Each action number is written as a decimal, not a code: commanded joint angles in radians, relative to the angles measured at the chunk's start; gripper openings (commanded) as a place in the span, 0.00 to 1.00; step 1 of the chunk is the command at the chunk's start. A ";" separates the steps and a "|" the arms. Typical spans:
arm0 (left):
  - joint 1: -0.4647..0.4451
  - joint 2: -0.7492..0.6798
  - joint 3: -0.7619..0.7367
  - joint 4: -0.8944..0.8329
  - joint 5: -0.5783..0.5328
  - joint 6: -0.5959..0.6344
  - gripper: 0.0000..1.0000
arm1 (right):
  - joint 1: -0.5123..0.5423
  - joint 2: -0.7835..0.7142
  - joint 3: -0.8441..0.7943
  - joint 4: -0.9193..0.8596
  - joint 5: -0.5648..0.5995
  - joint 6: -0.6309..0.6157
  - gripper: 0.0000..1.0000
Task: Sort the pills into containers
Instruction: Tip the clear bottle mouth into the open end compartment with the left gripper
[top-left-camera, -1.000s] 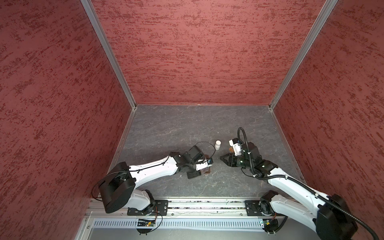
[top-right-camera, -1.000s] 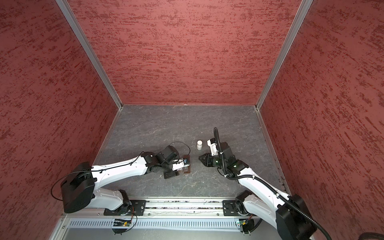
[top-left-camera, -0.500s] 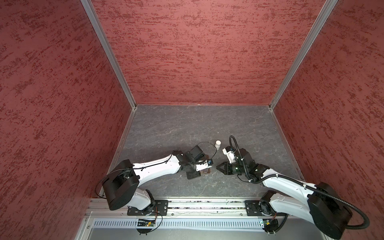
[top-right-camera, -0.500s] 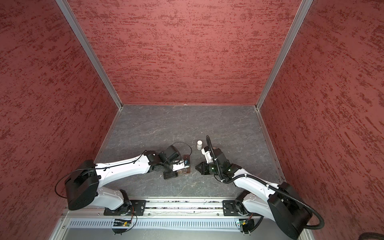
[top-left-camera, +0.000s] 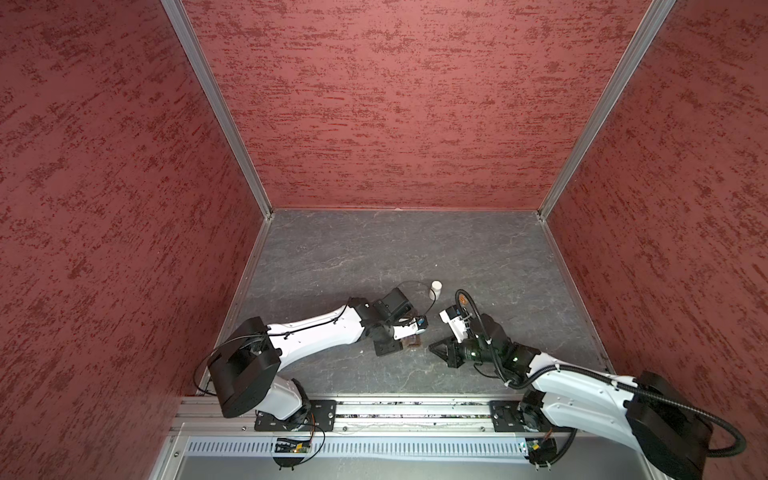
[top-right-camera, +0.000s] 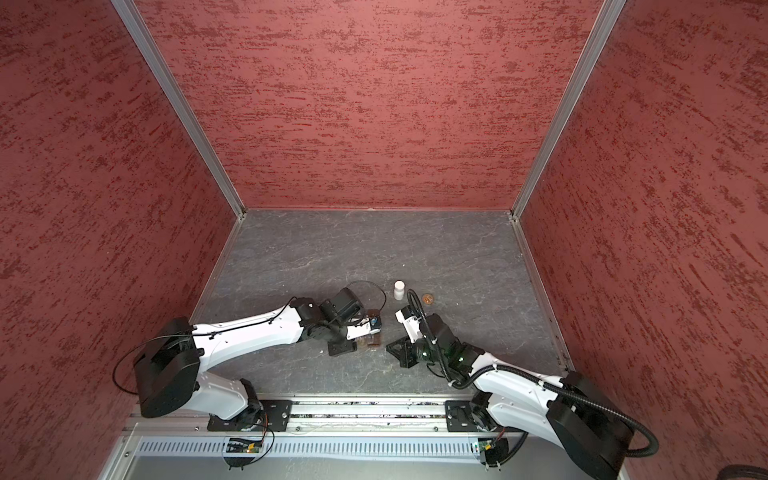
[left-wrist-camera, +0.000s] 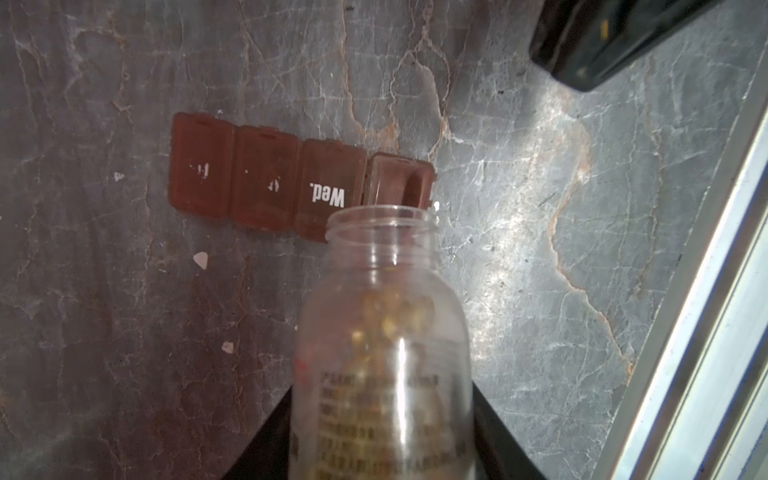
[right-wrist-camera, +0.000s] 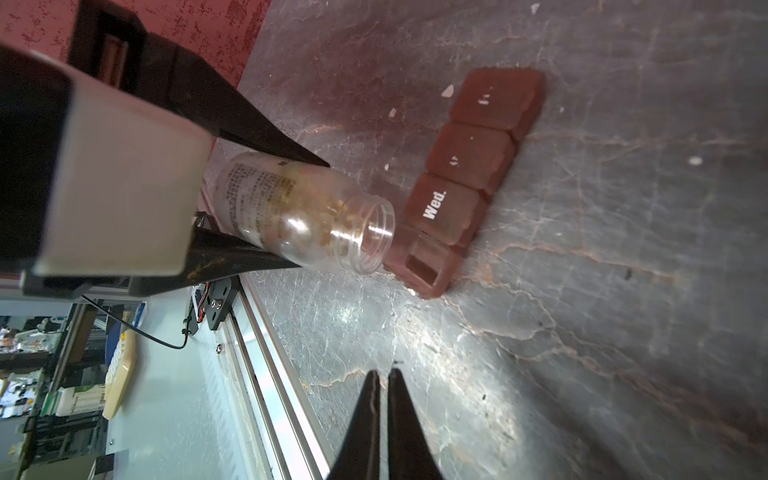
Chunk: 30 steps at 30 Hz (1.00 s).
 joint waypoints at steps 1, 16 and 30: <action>-0.006 0.016 0.035 -0.031 0.002 0.018 0.00 | 0.012 -0.011 -0.017 0.054 0.043 -0.020 0.08; -0.016 0.086 0.129 -0.134 -0.019 0.041 0.00 | 0.029 -0.037 -0.073 0.110 0.071 -0.018 0.07; -0.023 0.140 0.189 -0.188 -0.043 0.044 0.00 | 0.032 -0.041 -0.090 0.125 0.083 -0.021 0.07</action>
